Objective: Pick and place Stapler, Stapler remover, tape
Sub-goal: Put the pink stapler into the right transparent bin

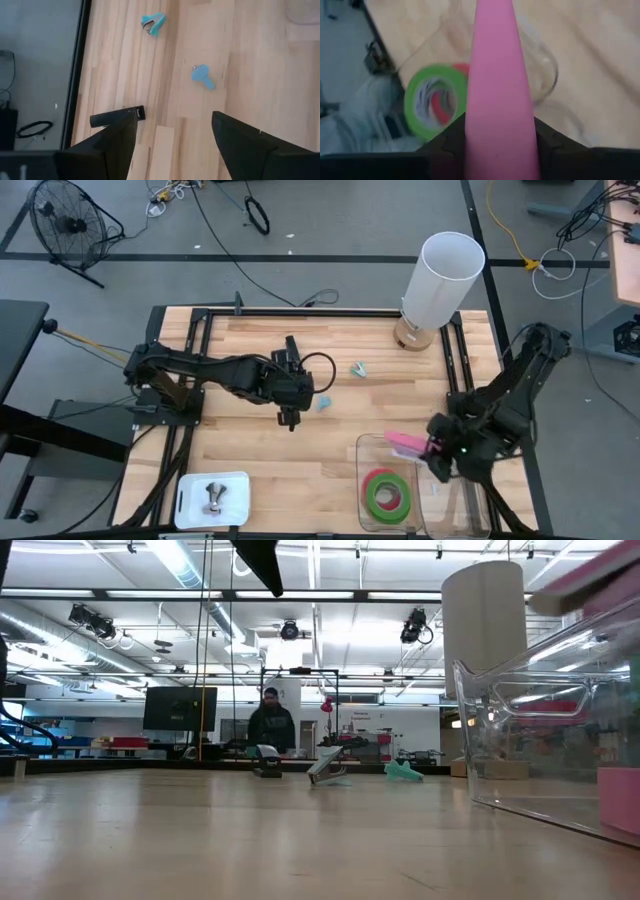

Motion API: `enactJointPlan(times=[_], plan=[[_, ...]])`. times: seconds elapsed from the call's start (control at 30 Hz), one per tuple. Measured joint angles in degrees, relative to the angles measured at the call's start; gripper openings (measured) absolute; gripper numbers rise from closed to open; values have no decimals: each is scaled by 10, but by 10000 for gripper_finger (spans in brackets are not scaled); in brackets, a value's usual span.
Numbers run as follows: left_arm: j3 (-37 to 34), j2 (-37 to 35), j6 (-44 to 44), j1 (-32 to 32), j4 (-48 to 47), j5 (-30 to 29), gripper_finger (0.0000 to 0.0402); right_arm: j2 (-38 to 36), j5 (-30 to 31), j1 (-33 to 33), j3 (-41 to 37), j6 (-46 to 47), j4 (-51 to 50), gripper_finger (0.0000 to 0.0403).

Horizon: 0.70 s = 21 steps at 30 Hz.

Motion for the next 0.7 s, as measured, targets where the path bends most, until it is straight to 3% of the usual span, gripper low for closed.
enactJointPlan(times=[0.33, 0.43, 0.7], plan=[[0, 0, -55, -7, 1, 5, 259, -4, -54, 81, 23, 80, -8, 133], [0, 1, -67, -10, 2, 16, 259, -4, -85, 116, 23, 144, -25, 133], [0, 1, -87, -23, 14, 17, 259, 11, -78, 188, 23, 310, -63, 133]])
